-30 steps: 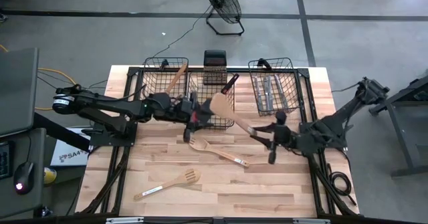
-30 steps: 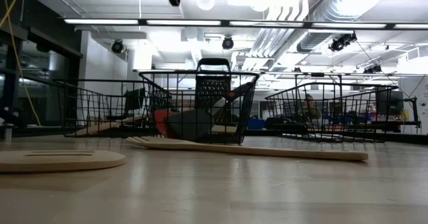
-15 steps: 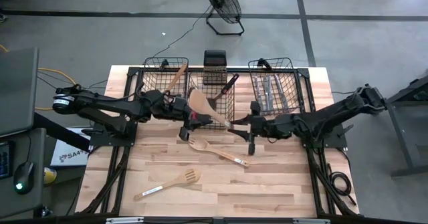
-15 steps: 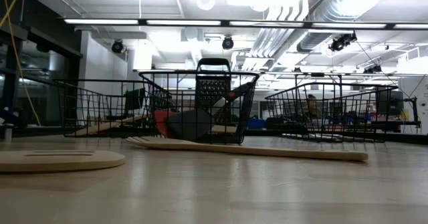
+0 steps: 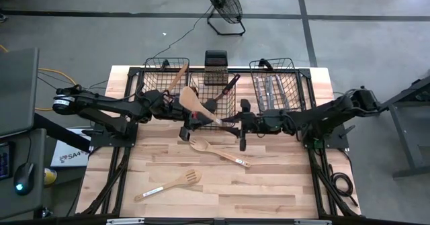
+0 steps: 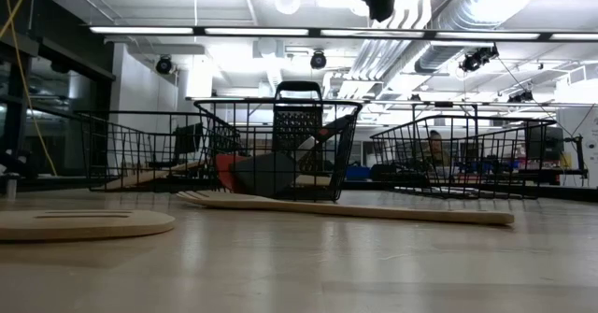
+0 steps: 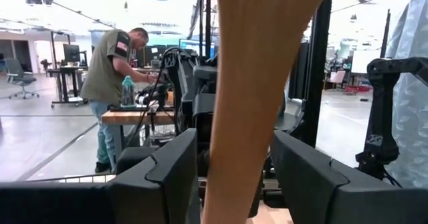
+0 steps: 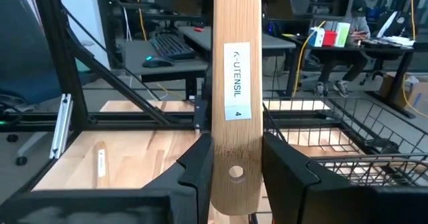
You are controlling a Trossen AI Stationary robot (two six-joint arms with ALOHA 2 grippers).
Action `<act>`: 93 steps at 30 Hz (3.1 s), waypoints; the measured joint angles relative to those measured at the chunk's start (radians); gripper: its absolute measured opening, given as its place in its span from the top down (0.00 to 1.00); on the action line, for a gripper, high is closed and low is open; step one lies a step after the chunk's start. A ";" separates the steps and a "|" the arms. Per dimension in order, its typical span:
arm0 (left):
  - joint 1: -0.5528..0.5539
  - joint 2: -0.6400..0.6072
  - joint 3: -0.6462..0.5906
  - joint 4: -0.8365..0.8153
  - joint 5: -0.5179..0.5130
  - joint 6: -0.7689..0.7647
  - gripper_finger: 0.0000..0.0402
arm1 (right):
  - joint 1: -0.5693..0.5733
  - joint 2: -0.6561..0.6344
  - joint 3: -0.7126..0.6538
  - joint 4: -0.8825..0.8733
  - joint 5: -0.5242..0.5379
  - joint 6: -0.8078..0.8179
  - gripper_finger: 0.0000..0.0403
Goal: Pick & Place Kitchen Items
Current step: Put the light brown wooden spatula into the left wire basket
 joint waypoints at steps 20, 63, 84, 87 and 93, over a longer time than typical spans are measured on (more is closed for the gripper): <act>0.000 0.000 0.000 -0.014 -0.030 0.031 0.77 | 0.001 0.006 0.000 0.001 0.005 0.011 0.77; 0.277 -0.169 0.032 -0.796 -0.903 -0.105 0.77 | -0.028 -0.263 0.000 -0.795 0.328 0.240 0.24; 0.667 -0.092 0.116 -1.310 -0.513 -0.344 0.77 | -0.082 -0.263 0.000 -0.831 0.317 0.240 0.24; 0.715 -0.057 0.116 -1.341 -0.437 -0.345 0.77 | -0.083 -0.263 0.000 -0.831 0.316 0.240 0.24; 0.785 0.014 0.116 -1.381 -0.363 -0.345 0.77 | -0.083 -0.263 0.000 -0.835 0.315 0.240 0.24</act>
